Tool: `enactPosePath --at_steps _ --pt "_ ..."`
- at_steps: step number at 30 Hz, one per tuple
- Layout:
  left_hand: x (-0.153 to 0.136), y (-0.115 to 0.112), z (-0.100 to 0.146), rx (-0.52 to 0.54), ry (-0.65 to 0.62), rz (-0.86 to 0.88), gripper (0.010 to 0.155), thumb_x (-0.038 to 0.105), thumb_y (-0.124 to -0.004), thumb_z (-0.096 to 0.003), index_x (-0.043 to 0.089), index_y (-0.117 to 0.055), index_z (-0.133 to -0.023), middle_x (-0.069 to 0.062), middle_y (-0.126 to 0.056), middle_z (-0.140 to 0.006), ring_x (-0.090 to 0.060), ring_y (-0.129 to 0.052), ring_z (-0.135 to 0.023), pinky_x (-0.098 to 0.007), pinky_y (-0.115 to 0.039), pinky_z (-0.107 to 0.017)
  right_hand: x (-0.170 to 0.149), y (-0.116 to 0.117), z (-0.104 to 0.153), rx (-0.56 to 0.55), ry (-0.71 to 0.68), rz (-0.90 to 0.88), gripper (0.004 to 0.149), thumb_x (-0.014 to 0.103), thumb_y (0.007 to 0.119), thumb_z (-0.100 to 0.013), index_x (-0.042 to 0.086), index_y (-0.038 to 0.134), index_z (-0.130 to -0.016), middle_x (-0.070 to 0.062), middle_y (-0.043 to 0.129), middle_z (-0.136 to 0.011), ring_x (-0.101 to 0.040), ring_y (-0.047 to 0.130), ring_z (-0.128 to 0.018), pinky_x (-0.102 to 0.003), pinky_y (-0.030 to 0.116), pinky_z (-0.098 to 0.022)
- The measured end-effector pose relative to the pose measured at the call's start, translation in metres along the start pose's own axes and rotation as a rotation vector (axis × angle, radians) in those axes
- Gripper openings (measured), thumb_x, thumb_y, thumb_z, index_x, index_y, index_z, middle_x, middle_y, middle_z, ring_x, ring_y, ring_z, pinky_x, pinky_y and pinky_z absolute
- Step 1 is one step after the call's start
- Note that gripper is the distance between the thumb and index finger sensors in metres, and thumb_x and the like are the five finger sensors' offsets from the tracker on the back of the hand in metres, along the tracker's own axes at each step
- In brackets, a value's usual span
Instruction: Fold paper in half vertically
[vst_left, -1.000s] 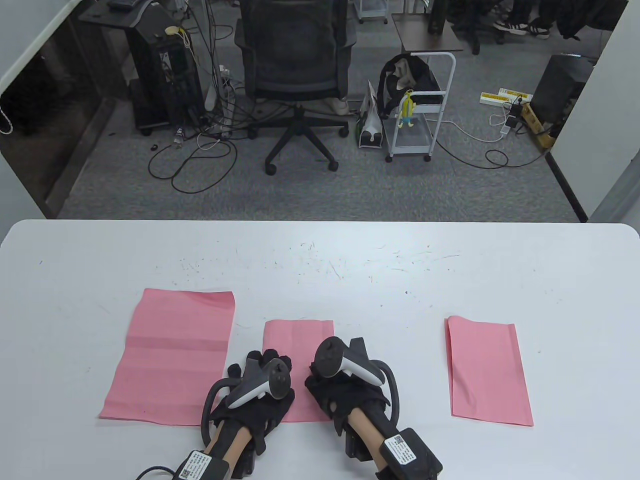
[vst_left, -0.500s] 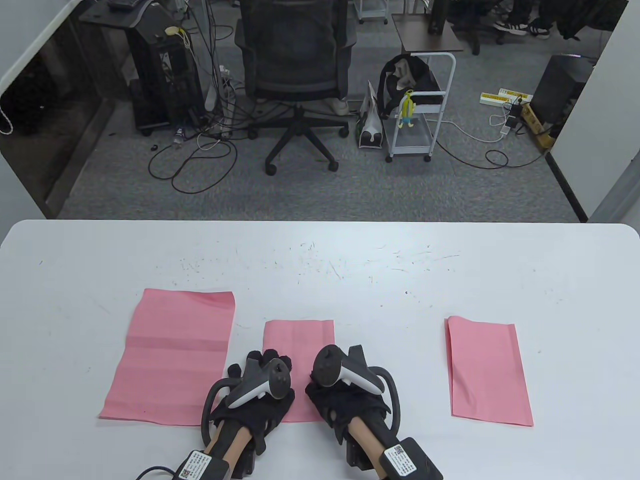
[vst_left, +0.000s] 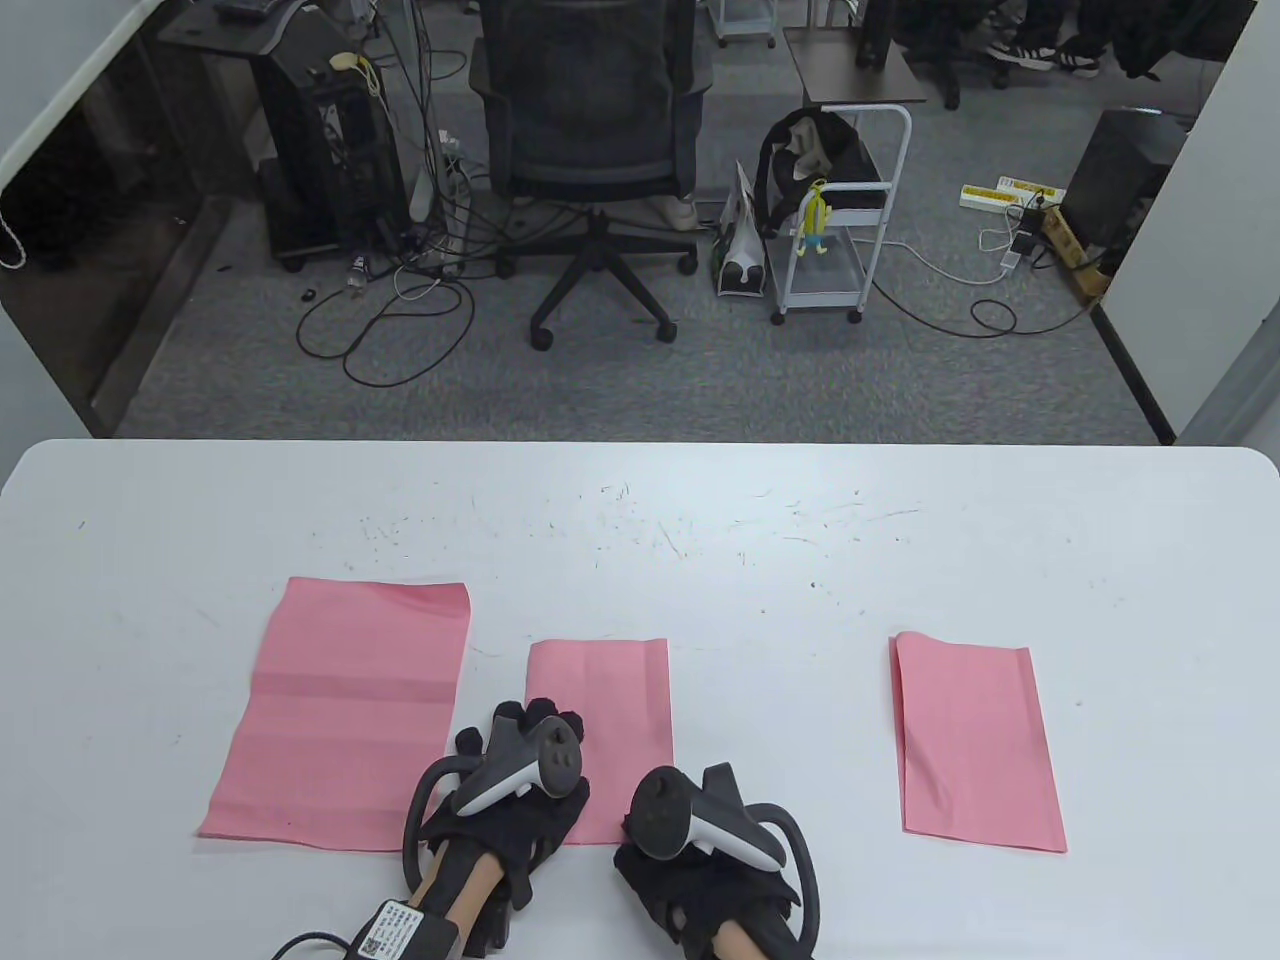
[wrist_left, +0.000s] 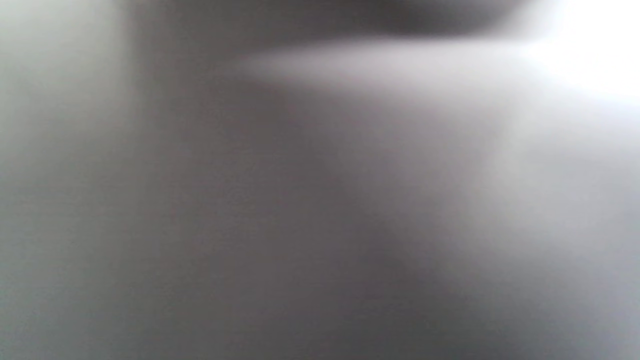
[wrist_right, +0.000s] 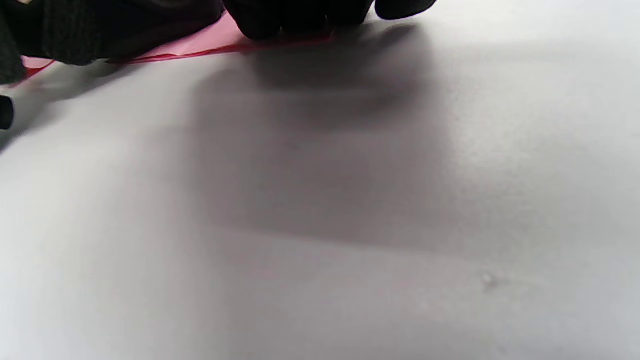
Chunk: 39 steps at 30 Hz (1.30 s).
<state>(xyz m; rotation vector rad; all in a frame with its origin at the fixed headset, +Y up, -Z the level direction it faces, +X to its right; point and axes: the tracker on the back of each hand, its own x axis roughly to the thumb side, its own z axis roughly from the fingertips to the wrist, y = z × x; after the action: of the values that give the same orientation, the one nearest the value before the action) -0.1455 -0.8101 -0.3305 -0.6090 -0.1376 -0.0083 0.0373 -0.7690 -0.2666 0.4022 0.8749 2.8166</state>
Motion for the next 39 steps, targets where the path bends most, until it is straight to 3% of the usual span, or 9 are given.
enactPosePath --at_steps 9,12,21,26,31,39 --pt "0.0 0.0 0.0 0.002 -0.001 0.001 0.075 0.065 -0.035 -0.0514 0.04 0.001 -0.112 0.007 0.009 -0.122 -0.03 0.004 -0.114 -0.064 -0.012 -0.082 -0.004 -0.006 -0.003 0.003 -0.002 -0.052 0.056 0.05 0.063 -0.05 0.023 0.069 -0.098 -0.004 0.066 -0.105 -0.029 0.063 -0.097 -0.051 0.06 -0.071" --pt "0.0 0.0 0.0 0.002 -0.001 0.001 0.075 0.065 -0.035 -0.0514 0.04 0.001 -0.112 0.007 0.009 -0.122 -0.03 0.004 -0.114 -0.064 -0.012 -0.082 -0.015 -0.019 -0.009 0.032 -0.01 -0.174 0.057 0.051 0.063 -0.05 0.023 0.067 -0.1 -0.006 0.067 -0.106 -0.032 0.066 -0.097 -0.052 0.06 -0.071" --pt "0.0 0.0 0.0 0.005 -0.001 0.002 0.074 0.065 -0.035 -0.0513 0.04 0.001 -0.112 0.007 0.009 -0.122 -0.03 0.004 -0.114 -0.064 -0.012 -0.082 -0.044 -0.054 -0.051 -0.099 0.184 -0.311 0.069 0.054 0.06 -0.051 0.027 0.035 -0.109 -0.005 0.032 -0.117 -0.039 0.036 -0.107 -0.057 0.041 -0.077" --pt "0.0 0.0 0.0 0.006 -0.003 0.003 0.074 0.065 -0.035 -0.0513 0.04 0.001 -0.112 0.007 0.008 -0.122 -0.03 0.004 -0.114 -0.064 -0.012 -0.082 -0.055 -0.05 -0.075 -0.087 0.242 -0.33 0.072 0.056 0.059 -0.051 0.027 0.027 -0.109 -0.005 0.023 -0.117 -0.04 0.025 -0.108 -0.059 0.034 -0.078" --pt "0.0 -0.001 0.0 0.007 -0.005 0.006 0.075 0.065 -0.035 -0.0512 0.04 0.001 -0.112 0.007 0.008 -0.121 -0.03 0.004 -0.114 -0.064 -0.011 -0.082 -0.06 -0.037 -0.089 -0.036 0.263 -0.28 0.072 0.057 0.058 -0.051 0.027 0.029 -0.11 -0.002 0.016 -0.117 -0.035 0.012 -0.107 -0.057 0.021 -0.077" --pt "0.0 -0.001 0.0 0.009 -0.007 0.008 0.074 0.065 -0.035 -0.0513 0.04 0.0 -0.112 0.007 0.008 -0.121 -0.03 0.004 -0.114 -0.064 -0.011 -0.082 -0.043 -0.036 -0.088 -0.038 0.228 -0.218 0.071 0.056 0.058 -0.052 0.03 0.025 -0.109 -0.003 0.02 -0.118 -0.037 0.016 -0.108 -0.061 0.024 -0.077"
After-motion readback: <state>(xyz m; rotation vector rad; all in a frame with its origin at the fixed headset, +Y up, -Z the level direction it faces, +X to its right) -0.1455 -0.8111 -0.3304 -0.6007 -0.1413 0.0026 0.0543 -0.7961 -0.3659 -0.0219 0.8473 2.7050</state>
